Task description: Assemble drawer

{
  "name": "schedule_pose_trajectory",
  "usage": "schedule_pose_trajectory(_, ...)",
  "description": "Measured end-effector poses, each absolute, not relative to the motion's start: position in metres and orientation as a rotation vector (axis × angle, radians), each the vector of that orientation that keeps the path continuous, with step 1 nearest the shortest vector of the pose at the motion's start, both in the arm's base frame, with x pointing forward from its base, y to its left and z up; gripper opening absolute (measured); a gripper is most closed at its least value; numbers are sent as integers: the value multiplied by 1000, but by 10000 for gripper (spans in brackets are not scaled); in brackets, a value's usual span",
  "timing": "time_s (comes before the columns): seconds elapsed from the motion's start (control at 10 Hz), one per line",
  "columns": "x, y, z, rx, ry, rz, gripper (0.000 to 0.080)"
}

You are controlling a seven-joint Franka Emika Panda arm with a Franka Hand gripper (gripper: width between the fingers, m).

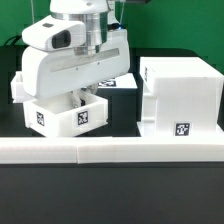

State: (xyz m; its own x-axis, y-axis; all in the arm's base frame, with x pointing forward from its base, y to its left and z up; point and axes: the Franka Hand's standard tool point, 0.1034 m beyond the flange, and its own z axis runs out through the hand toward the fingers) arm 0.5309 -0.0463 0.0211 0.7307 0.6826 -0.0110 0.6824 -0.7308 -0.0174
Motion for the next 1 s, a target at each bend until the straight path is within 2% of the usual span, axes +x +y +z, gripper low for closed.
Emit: schedule_pose_trajectory(1.0, 535, -49, 22, -2335, -2160, 86, 42)
